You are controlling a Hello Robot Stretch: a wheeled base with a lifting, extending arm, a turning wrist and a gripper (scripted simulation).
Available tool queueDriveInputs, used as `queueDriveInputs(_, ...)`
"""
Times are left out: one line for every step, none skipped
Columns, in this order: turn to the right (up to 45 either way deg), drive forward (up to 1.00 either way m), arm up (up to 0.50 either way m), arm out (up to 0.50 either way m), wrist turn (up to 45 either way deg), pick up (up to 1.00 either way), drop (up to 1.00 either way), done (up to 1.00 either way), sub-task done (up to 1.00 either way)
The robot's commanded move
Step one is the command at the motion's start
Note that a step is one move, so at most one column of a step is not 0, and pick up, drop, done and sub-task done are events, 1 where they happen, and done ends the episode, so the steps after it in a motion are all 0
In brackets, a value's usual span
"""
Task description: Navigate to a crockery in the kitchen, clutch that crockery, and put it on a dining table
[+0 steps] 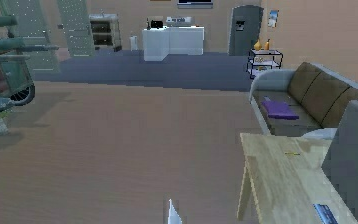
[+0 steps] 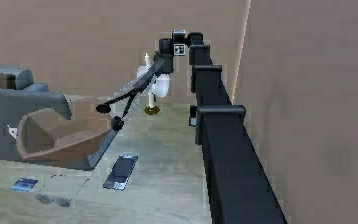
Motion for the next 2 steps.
queueDriveInputs(0.0, 0.00, 0.00, 0.00, 39.0, 0.00, 0.00, 0.00, 0.00)
queueDriveInputs(0.0, 0.00, -0.02, 0.00, 0.0, 0.00, 0.00, 0.00, 0.00)
